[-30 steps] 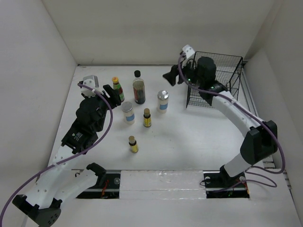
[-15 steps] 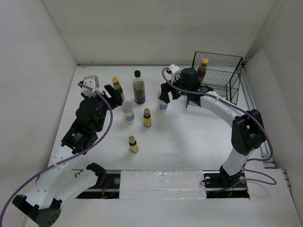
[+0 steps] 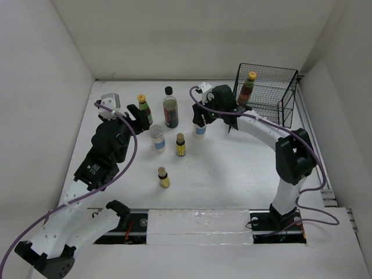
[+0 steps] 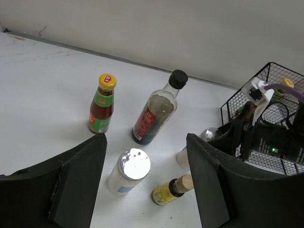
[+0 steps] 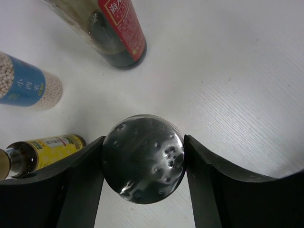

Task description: Organize the condiment bottles

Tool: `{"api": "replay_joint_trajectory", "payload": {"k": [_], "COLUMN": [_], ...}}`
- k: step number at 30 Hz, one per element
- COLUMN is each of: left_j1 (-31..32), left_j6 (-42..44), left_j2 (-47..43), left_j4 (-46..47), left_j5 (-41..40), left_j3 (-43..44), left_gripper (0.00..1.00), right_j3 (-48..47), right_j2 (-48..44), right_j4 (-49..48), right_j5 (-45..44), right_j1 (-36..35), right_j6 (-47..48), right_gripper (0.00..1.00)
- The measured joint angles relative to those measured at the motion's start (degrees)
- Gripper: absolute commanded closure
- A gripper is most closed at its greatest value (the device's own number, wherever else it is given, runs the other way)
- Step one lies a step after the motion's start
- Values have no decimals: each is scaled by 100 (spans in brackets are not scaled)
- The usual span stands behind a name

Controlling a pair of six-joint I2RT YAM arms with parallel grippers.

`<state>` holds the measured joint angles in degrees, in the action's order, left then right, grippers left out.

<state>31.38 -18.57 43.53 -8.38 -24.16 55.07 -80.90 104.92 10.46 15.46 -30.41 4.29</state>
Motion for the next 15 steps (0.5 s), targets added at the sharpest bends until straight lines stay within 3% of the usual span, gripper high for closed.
{"api": "replay_joint_trajectory", "payload": {"k": [4,8,15], "left_j1": [0,0,0], "left_j6": [2,2,2], "left_j2": [0,0,0], "left_j4": [0,0,0], "left_j5": [0,0,20], "left_j3": [0,0,0], "left_gripper": [36,36,36], "right_j3": [0,0,-588], "right_j2": [-212,-1005,-2551], "right_j4": [116,129,-573], "right_j5": [-111,-157,-295], "right_j1": [-35,103,1558], "right_j6": [2,-2,-74], "right_gripper": [48,48,48]}}
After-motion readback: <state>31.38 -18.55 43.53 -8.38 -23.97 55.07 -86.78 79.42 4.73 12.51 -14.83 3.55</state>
